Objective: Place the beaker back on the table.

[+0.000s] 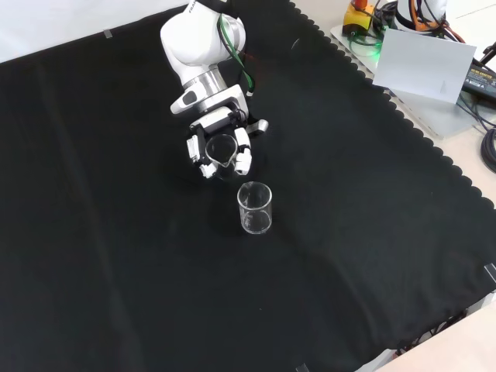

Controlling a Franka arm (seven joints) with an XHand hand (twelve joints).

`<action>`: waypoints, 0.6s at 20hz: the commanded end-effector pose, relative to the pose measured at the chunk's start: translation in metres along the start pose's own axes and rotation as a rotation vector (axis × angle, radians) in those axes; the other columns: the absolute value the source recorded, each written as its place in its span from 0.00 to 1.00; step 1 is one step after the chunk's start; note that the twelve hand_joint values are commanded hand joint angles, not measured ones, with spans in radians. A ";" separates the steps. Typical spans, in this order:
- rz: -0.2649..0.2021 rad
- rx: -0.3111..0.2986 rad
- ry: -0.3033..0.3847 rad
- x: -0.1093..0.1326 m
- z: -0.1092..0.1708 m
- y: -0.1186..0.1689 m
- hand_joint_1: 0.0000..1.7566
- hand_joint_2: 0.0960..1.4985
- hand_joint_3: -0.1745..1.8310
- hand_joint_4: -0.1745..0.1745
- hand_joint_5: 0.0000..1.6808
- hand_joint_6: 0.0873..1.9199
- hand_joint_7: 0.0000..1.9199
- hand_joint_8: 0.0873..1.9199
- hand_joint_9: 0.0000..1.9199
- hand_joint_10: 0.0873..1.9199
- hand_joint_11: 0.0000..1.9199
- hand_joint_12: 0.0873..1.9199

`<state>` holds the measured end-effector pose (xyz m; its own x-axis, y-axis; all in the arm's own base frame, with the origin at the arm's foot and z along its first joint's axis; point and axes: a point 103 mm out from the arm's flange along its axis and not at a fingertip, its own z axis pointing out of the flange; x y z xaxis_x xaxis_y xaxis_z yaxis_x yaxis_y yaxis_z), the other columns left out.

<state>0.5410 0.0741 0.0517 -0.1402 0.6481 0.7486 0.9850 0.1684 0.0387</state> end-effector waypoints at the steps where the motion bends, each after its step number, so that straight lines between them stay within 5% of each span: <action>1: -0.005 0.020 -0.013 -0.001 0.003 -0.003 0.68 0.39 0.42 0.10 0.76 0.32 0.75 0.11 0.71 0.15 0.64 0.40; 5: -0.008 0.036 -0.020 -0.003 0.007 -0.004 0.67 0.41 0.41 0.27 0.75 0.33 0.71 0.08 0.68 0.12 0.57 0.43; 9: -0.009 0.066 -0.020 -0.006 0.008 -0.005 0.63 0.52 0.29 0.82 0.68 0.38 0.62 0.07 0.61 0.10 0.37 0.56; 12: -0.009 0.066 -0.019 -0.006 0.005 -0.006 0.60 0.40 0.36 0.58 0.52 0.41 0.53 0.12 0.51 0.15 0.22 0.63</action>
<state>0.5370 0.0751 0.0438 -0.1539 0.6608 0.7346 0.9762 0.2166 0.0096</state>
